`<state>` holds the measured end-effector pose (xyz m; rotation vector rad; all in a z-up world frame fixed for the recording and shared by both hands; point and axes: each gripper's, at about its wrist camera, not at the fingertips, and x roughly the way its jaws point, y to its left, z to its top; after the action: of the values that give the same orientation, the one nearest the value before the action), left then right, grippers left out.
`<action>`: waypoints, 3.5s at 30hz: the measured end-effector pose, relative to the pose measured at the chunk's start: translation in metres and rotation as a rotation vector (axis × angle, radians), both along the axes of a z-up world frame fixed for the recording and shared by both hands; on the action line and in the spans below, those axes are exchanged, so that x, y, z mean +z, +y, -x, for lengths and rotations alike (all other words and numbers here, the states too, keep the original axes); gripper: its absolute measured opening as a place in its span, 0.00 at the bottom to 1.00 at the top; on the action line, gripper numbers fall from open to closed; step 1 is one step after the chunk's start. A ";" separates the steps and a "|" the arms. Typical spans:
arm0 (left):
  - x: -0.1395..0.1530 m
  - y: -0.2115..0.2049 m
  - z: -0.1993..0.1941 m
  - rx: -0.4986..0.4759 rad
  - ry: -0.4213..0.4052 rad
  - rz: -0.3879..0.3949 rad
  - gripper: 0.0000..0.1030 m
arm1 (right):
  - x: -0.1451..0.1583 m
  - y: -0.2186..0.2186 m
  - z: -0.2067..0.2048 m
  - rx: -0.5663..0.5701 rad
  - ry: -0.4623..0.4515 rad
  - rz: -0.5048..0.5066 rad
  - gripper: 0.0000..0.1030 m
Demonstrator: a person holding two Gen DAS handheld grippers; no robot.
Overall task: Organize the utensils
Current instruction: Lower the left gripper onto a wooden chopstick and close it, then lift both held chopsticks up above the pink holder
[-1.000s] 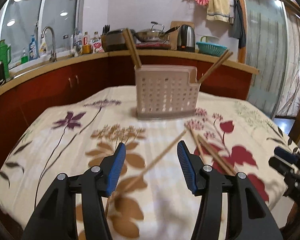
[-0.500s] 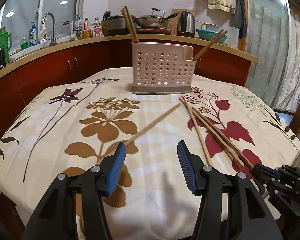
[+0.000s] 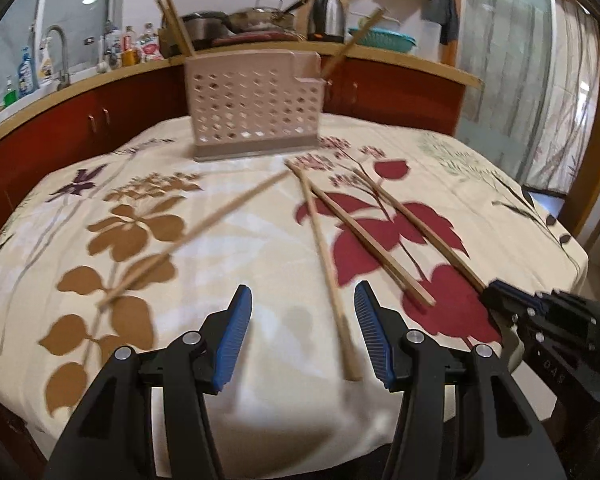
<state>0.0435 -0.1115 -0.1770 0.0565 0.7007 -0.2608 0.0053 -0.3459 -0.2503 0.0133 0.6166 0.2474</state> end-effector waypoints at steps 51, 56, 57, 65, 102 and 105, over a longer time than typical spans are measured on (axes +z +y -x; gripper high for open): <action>-0.019 0.040 0.009 0.015 0.000 -0.115 0.28 | 0.000 0.005 -0.011 0.006 -0.005 -0.026 0.07; -0.019 0.033 0.013 -0.025 -0.003 -0.140 0.11 | 0.000 0.007 -0.009 0.006 -0.011 -0.022 0.07; -0.019 0.033 0.013 -0.021 -0.004 -0.143 0.07 | 0.001 0.007 -0.009 0.007 -0.015 -0.022 0.07; -0.010 0.038 0.012 -0.021 -0.017 -0.137 0.06 | 0.014 0.007 -0.003 0.004 -0.045 -0.024 0.07; 0.098 0.072 0.010 0.023 -0.264 -0.067 0.06 | 0.113 0.023 -0.012 0.028 -0.198 -0.026 0.07; 0.103 0.077 0.005 0.029 -0.255 -0.056 0.06 | 0.118 0.026 -0.018 0.029 -0.194 -0.021 0.07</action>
<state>0.0381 -0.0349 -0.0739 0.1310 0.4547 -0.2015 0.0231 -0.3194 -0.1327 0.0007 0.4215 0.2798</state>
